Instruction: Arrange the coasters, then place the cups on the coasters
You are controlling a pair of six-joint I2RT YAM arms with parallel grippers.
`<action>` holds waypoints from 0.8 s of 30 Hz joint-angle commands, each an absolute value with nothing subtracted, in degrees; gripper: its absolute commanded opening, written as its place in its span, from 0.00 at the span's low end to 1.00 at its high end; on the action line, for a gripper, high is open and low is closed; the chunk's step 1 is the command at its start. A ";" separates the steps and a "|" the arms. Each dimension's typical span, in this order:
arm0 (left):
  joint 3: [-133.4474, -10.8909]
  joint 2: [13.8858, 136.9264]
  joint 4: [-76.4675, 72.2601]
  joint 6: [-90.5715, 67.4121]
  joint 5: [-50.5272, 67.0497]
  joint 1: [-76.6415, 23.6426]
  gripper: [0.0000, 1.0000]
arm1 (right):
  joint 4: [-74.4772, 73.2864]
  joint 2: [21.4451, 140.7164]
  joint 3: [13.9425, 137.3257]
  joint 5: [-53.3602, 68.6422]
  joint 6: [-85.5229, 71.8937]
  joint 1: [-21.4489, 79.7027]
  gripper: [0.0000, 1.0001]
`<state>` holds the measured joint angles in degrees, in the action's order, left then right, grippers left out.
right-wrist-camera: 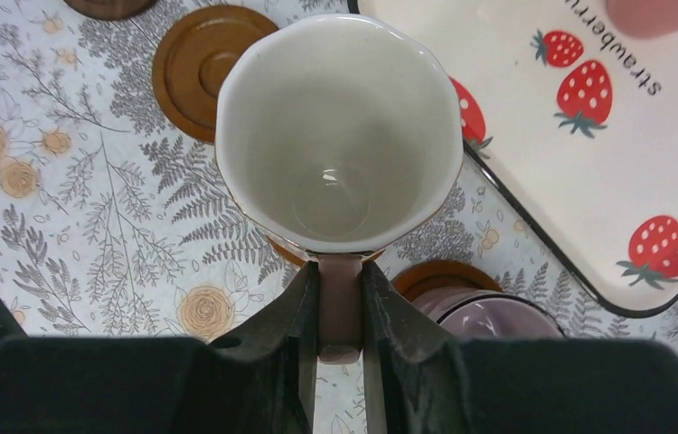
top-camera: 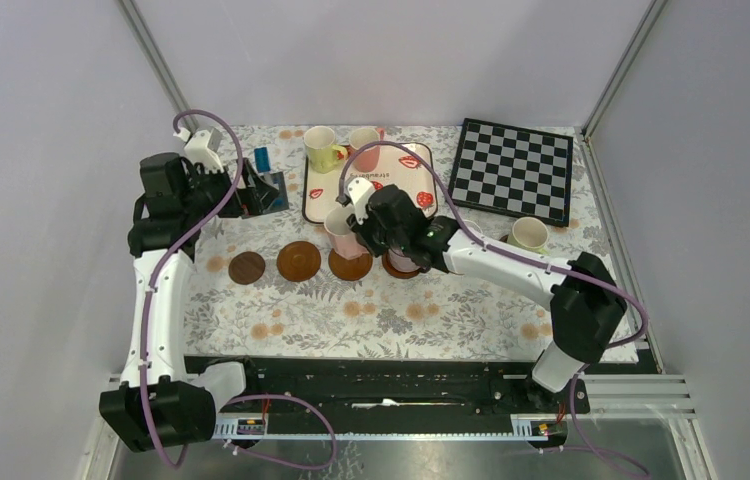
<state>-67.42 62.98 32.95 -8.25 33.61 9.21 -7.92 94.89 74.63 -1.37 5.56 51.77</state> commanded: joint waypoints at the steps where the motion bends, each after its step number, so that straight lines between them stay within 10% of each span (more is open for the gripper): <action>1: -68.66 61.37 31.44 -9.15 31.35 9.65 0.99 | 7.44 90.25 74.10 -5.03 3.15 53.18 0.00; 24: -83.63 70.19 39.09 -13.15 20.53 22.20 0.99 | 10.12 122.15 107.00 -12.92 5.40 65.34 0.00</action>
